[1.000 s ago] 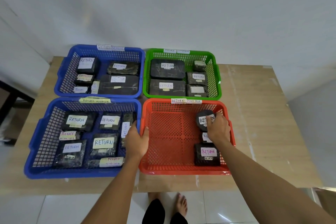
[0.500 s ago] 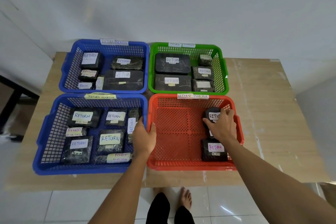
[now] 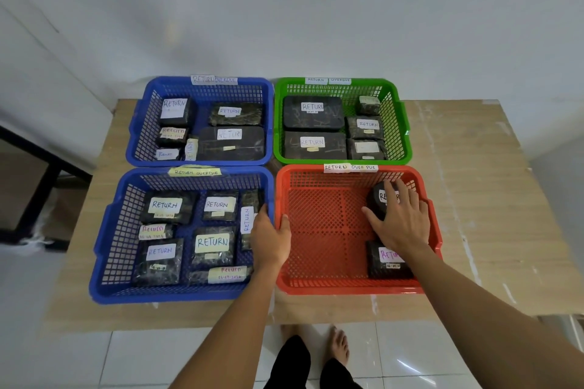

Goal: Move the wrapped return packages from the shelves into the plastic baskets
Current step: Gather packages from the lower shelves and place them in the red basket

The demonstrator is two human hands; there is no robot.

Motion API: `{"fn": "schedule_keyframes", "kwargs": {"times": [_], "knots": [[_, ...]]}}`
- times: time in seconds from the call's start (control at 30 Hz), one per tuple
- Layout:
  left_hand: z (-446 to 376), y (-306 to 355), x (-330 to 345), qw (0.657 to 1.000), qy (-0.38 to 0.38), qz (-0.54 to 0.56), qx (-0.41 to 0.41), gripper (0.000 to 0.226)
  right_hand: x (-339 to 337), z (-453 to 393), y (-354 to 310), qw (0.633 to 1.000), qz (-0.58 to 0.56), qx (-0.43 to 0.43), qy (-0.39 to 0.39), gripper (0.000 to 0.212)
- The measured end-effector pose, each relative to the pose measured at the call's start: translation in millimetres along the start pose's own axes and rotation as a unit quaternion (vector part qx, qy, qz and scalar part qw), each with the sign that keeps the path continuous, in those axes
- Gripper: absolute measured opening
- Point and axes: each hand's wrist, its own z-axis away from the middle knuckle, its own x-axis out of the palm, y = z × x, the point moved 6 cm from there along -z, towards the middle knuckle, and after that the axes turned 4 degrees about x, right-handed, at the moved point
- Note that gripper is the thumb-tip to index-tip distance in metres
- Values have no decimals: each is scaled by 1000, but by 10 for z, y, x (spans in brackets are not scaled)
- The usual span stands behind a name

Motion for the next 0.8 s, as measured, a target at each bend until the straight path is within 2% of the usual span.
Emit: {"fn": "schedule_keyframes", "kwargs": {"times": [0.17,0.37,0.4,0.5,0.53,0.6,0.8], "knots": [[-6,0,16,1000,-8,10,-7,26,185,29,45,997,14,-26,-66,87],[-23,-22,11,999,-34,27,-10,25,229,21,87,994,-12,-36,-103,89],[-29,-48,8,998,-46,28,-11,34,209,37,98,993,-14,-42,-108,89],[-148,-348,77,998,-64,5,-6,90,34,117,128,992,-26,-62,-103,87],[-142,-373,75,997,-70,-11,-4,98,-49,151,140,992,-35,-68,-96,87],[62,-69,-82,996,-78,-33,12,98,-227,240,171,992,-55,-84,-79,87],[832,496,-478,993,-47,-68,79,76,-686,788,227,980,-97,-167,-44,89]]}}
